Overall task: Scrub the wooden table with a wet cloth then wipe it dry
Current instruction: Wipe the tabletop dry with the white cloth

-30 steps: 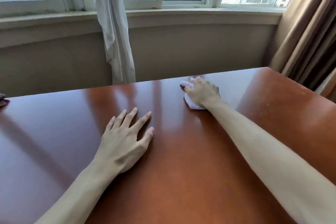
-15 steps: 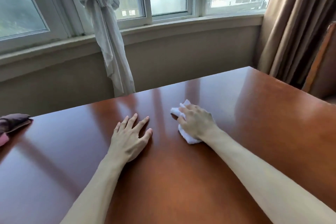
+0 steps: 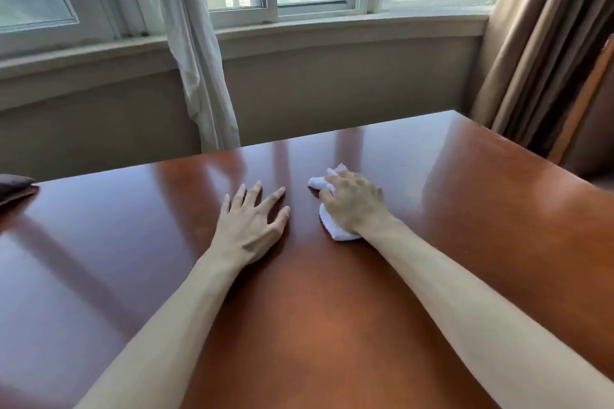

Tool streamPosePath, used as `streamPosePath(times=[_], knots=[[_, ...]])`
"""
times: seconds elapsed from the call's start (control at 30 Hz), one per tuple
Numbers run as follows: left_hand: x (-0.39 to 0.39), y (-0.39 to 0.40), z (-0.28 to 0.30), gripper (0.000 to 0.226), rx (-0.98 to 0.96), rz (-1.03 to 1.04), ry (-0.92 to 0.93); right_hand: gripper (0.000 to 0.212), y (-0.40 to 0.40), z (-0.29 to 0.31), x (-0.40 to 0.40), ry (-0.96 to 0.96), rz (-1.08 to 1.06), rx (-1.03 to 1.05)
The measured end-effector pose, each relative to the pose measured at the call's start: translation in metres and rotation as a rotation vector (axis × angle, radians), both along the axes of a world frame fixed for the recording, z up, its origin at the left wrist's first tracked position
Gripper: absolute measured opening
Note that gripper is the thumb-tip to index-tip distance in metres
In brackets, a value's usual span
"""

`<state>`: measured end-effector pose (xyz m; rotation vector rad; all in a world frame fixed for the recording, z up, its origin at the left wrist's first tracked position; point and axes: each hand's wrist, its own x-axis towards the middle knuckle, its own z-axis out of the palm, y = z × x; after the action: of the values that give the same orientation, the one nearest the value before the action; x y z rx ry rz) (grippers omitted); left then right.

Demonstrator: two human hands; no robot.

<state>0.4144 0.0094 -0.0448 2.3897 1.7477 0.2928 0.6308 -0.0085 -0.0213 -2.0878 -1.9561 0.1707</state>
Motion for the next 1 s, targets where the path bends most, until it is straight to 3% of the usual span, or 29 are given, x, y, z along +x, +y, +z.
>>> streamPosePath(times=[0.2, 0.33, 0.4, 0.53, 0.8, 1.0], knots=[[-0.001, 0.004, -0.005, 0.061, 0.021, 0.033, 0.002, 0.054, 0.162, 0.005, 0.051, 0.025, -0.204, 0.003], [-0.001, 0.004, -0.003, 0.068, 0.025, 0.045, -0.011, 0.056, 0.199, 0.005, 0.061, -0.032, -0.214, -0.01], [-0.001, 0.003, -0.002, 0.068, 0.02, 0.05, -0.01, 0.065, 0.179, 0.005, 0.055, -0.06, -0.162, -0.019], [0.002, 0.003, 0.0, 0.061, 0.008, 0.052, -0.02, 0.042, 0.073, 0.011, 0.019, -0.052, 0.008, -0.017], [0.0, -0.004, 0.007, 0.06, -0.031, 0.029, 0.012, 0.052, -0.142, 0.004, -0.025, -0.052, 0.122, 0.028], [0.0, 0.0, 0.003, 0.061, -0.016, 0.026, 0.017, 0.048, -0.129, -0.002, -0.019, -0.001, 0.101, -0.003]])
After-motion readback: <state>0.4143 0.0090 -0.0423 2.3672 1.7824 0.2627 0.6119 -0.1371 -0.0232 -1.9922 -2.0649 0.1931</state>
